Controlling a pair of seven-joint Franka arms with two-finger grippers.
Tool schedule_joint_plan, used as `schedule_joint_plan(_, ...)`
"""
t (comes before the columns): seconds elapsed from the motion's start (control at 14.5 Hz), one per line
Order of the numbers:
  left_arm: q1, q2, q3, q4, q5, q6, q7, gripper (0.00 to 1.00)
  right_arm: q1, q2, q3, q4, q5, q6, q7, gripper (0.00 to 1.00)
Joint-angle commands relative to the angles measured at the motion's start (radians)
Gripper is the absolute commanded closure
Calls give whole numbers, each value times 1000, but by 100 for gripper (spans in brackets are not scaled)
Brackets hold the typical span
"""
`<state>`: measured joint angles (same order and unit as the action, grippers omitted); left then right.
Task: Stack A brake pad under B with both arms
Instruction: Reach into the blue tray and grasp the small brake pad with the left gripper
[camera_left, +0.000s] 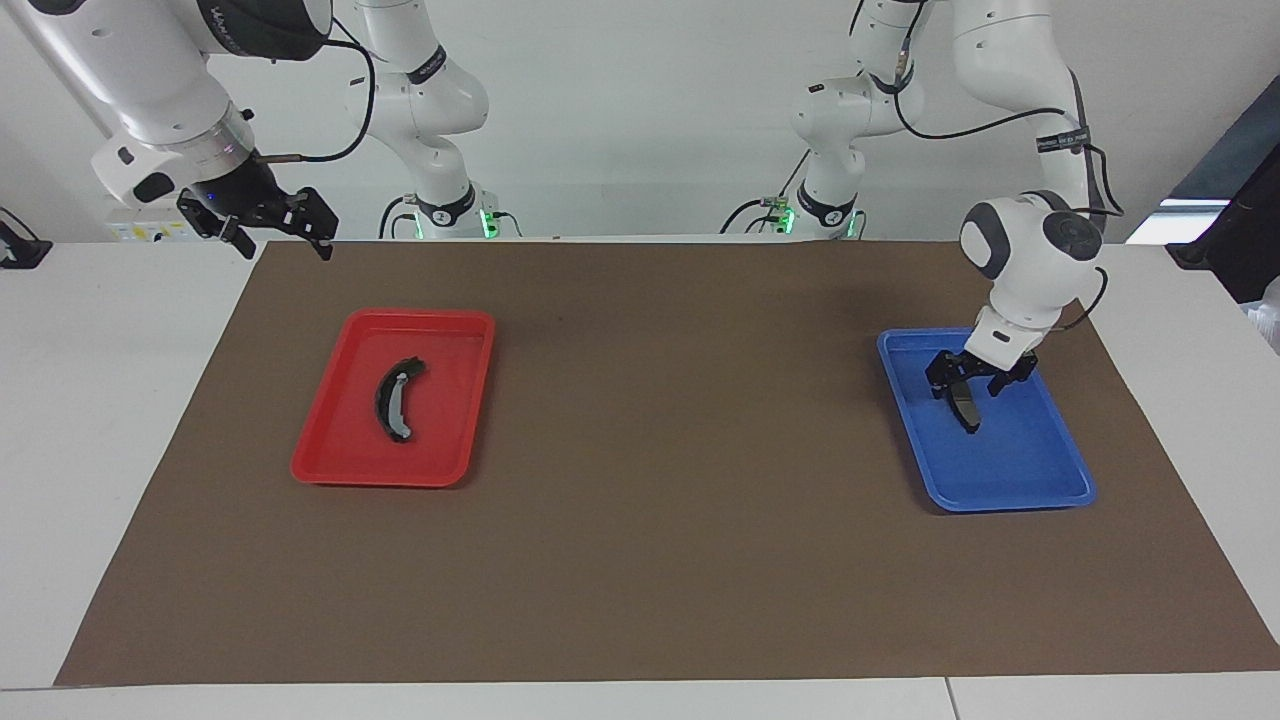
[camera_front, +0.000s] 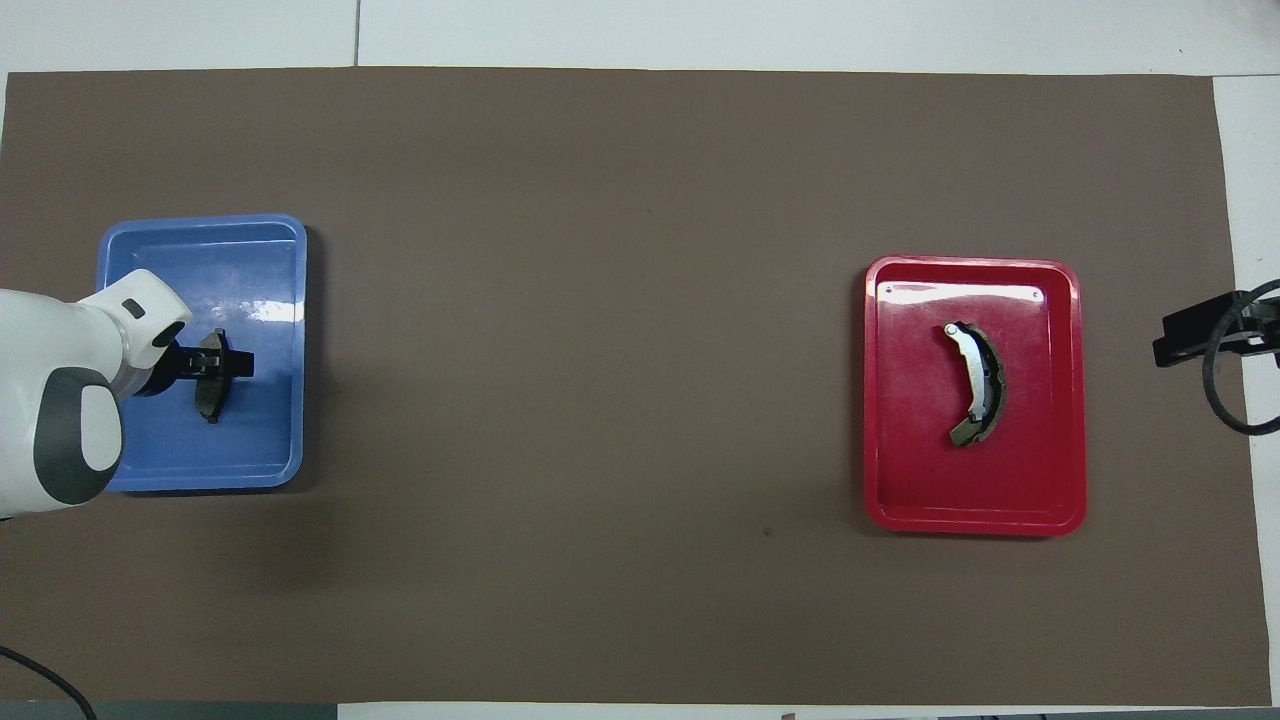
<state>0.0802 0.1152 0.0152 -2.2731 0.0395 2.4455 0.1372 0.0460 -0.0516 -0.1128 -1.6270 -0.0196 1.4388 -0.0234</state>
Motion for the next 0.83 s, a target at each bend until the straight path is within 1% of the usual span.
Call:
schedule_joint_plan(0.0, 18, 21, -4, -20, -3, 55, 13, 8, -9, 6, 4, 4, 17, 9, -21, 0)
schedule_joint_plan(0.07, 20, 24, -4, -29, -3, 67, 12, 19, -9, 6, 2, 4, 17, 9, -21, 0)
schedule_joint_plan(0.21, 35, 23, -3, -34, -3, 66, 13, 49, -9, 6, 4, 4, 17, 9, -21, 0)
schedule_joint_plan(0.28, 44, 23, -4, -34, -3, 61, 10, 68, -9, 6, 2, 4, 17, 9, -21, 0)
schedule_joint_plan(0.35, 46, 21, -3, -33, -3, 57, 16, 82, -9, 6, 2, 4, 17, 9, -21, 0)
schedule_joint_plan(0.41, 46, 21, -3, -28, -3, 53, 15, 92, -9, 6, 4, 4, 17, 9, -21, 0)
schedule_joint_plan(0.48, 44, 12, -4, -25, -3, 50, 15, 97, -9, 6, 4, 4, 17, 9, -21, 0)
schedule_joint_plan(0.55, 35, 0, -4, -20, -3, 25, 15, 99, -9, 6, 2, 4, 17, 9, -21, 0)
schedule_joint_plan(0.69, 20, -49, -11, 23, -1, -81, 9, 99, -9, 6, 2, 4, 17, 9, -21, 0)
schedule_joint_plan(0.76, -6, -67, -11, 46, -3, -136, 6, 99, -9, 6, 4, 4, 17, 9, -21, 0)
